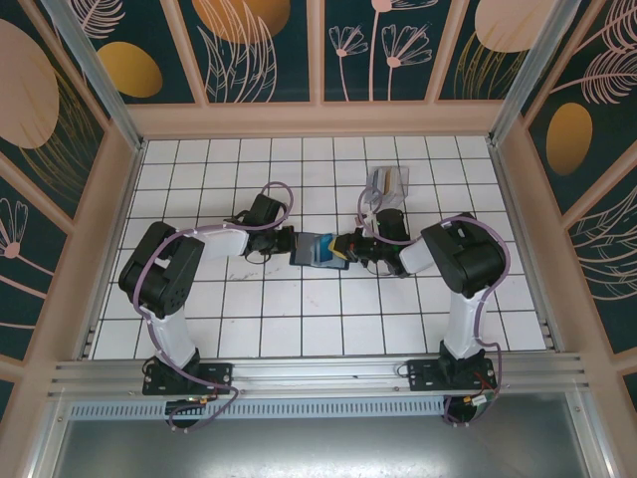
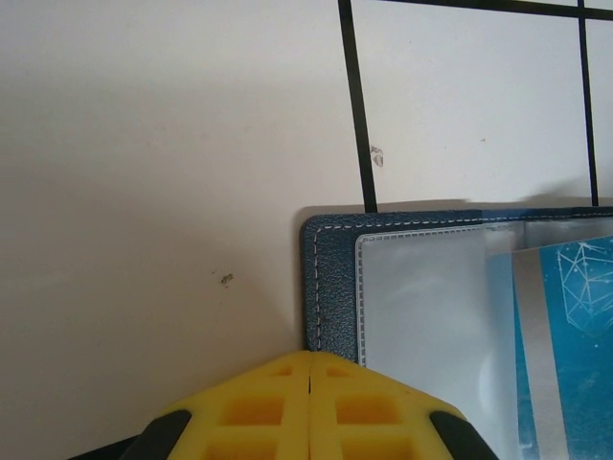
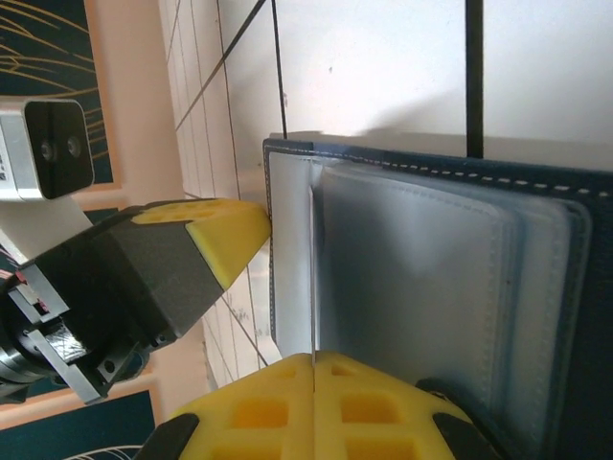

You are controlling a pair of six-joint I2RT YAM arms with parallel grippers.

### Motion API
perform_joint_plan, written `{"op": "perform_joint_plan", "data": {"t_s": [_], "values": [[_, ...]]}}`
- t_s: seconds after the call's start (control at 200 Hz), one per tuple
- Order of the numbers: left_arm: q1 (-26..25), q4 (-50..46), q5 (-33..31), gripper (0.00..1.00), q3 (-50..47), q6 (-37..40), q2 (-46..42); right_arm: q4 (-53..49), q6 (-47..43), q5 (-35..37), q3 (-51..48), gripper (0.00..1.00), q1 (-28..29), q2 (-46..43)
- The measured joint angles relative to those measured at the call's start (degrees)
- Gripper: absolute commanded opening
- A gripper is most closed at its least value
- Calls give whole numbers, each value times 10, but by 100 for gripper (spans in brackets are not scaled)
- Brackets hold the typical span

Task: Put the credit cards into the card holder

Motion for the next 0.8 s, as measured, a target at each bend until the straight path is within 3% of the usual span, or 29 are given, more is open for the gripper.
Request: {"op": "perform_joint_plan", "data": {"t_s": [0.335,0.801], "values": [[0,1,0,4,0,0,1,70,30,-1,-12,0,0,20],[1,5,7,3,0,-7,2,141,57,50,-29,0,30,36]]}}
